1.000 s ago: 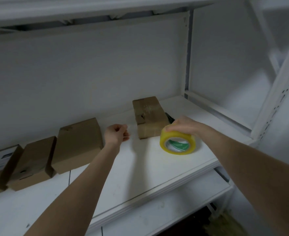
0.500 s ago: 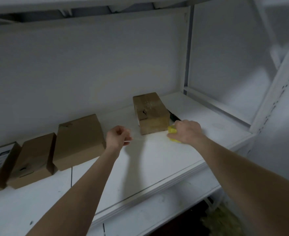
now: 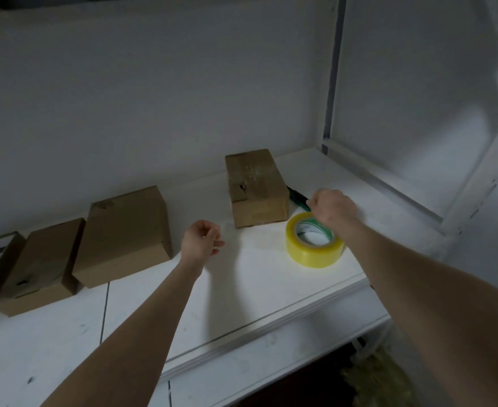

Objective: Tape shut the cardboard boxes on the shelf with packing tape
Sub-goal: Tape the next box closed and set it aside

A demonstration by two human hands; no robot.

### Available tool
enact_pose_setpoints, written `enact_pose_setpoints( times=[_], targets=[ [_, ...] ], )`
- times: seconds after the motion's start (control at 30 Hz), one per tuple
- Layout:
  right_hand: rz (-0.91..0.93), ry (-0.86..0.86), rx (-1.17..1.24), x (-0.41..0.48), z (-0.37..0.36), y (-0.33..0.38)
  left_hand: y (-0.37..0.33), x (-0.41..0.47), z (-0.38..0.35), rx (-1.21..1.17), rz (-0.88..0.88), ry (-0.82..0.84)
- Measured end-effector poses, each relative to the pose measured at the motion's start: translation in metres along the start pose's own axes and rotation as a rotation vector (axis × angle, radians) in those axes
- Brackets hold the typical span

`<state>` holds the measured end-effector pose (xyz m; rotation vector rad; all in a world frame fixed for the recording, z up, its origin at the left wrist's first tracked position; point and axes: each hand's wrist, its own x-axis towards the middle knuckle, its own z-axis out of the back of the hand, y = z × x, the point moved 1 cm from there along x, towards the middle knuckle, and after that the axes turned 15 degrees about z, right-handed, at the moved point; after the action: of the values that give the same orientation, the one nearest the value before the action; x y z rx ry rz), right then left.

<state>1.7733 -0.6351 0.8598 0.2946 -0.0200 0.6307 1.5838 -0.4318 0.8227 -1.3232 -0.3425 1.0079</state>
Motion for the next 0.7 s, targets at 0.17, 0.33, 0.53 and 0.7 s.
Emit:
enact_pose_setpoints(
  times=[0.17, 0.33, 0.53, 0.7],
  targets=[
    [-0.050, 0.085, 0.084, 0.027, -0.016, -0.005, 0.000, 0.006, -0.009, -0.036, -0.011, -0.078],
    [-0.083, 0.199, 0.149, 0.055, -0.030, -0.011, 0.001, 0.008, -0.015, -0.041, -0.015, -0.131],
    [-0.119, 0.248, 0.151, 0.074, -0.044, -0.010, 0.007, 0.005, -0.013, -0.057, -0.002, -0.149],
    [-0.225, 0.013, 0.419, 0.072, -0.031, -0.008, 0.011, -0.001, -0.010, -0.072, 0.007, -0.106]
  ],
)
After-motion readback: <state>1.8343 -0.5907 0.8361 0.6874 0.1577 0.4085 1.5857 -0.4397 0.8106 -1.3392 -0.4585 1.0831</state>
